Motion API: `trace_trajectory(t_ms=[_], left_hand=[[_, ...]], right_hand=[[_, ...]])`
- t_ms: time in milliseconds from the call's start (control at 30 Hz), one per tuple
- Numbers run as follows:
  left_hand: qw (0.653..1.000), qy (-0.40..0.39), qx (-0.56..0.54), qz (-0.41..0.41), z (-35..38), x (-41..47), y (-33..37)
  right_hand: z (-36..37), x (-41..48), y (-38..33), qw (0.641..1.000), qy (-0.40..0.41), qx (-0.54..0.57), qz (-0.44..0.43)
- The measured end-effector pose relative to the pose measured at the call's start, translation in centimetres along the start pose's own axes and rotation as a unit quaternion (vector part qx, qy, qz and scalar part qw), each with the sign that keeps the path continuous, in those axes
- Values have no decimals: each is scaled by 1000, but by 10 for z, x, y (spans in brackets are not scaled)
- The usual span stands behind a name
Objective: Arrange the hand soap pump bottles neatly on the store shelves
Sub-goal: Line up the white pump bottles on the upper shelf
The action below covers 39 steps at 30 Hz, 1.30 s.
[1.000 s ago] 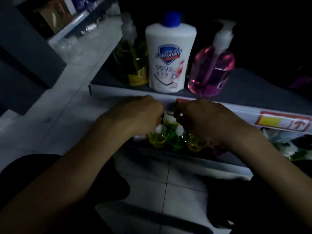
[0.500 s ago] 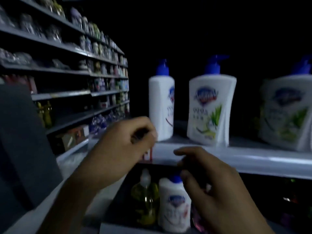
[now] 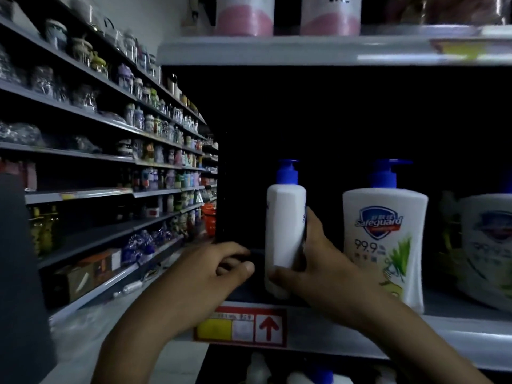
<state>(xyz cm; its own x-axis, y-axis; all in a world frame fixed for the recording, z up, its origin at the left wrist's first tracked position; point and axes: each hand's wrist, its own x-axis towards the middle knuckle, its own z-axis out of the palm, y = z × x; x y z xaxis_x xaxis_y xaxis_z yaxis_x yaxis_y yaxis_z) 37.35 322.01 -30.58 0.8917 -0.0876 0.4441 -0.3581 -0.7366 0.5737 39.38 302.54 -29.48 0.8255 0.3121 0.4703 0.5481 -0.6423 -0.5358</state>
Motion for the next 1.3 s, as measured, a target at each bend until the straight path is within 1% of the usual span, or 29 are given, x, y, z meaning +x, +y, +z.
trace_trajectory(t_ms=[67,167,233,333,400,467,500,567,633,700,800,900,967,1033,1133,1300], left_hand=[[1000,-3,-8,-2,-5,-2,-4],[1000,22,-12,-1,-10,-7,-7],[999,41,-8,-1,-12,-8,-8],[999,23,-37,0,-13,-11,-12],[998,13,-53,-1,-16,-14,-18],[998,26,-47,-18,-18,-18,-24],[998,35,-53,-26,-20,-20,-26],[994,33,-99,-42,-21,-21,-31],[986,32,-151,-58,-21,-21,-36],[979,55,-182,-71,-20,-21,-40],[969,97,-208,-94,-14,-22,-43],[949,130,-257,-130,-7,-19,-42],[946,169,-240,-139,-1,-14,-39],[947,191,-218,-140,2,-10,-32],[948,197,-203,-148,0,-12,-28],[950,189,-199,-148,-2,-25,-31]], right_hand=[[3,7,-4,998,-24,52,4],[6,18,-14,991,-69,117,17],[14,24,-20,989,-73,128,10],[29,29,-30,989,-93,118,-10],[29,31,-35,980,-121,153,-26],[24,32,-36,971,-158,175,-36],[23,32,-35,968,-177,174,-35],[25,35,-31,962,-203,183,-14],[31,35,-26,964,-191,185,13],[37,36,-21,972,-161,166,31],[43,37,-17,985,-128,116,24],[47,38,-17,990,-106,96,9],[49,40,-16,995,-82,64,-2],[49,41,-15,997,-57,46,-3],[47,40,-14,998,-43,34,-11],[48,33,-15,997,-53,39,-38]])
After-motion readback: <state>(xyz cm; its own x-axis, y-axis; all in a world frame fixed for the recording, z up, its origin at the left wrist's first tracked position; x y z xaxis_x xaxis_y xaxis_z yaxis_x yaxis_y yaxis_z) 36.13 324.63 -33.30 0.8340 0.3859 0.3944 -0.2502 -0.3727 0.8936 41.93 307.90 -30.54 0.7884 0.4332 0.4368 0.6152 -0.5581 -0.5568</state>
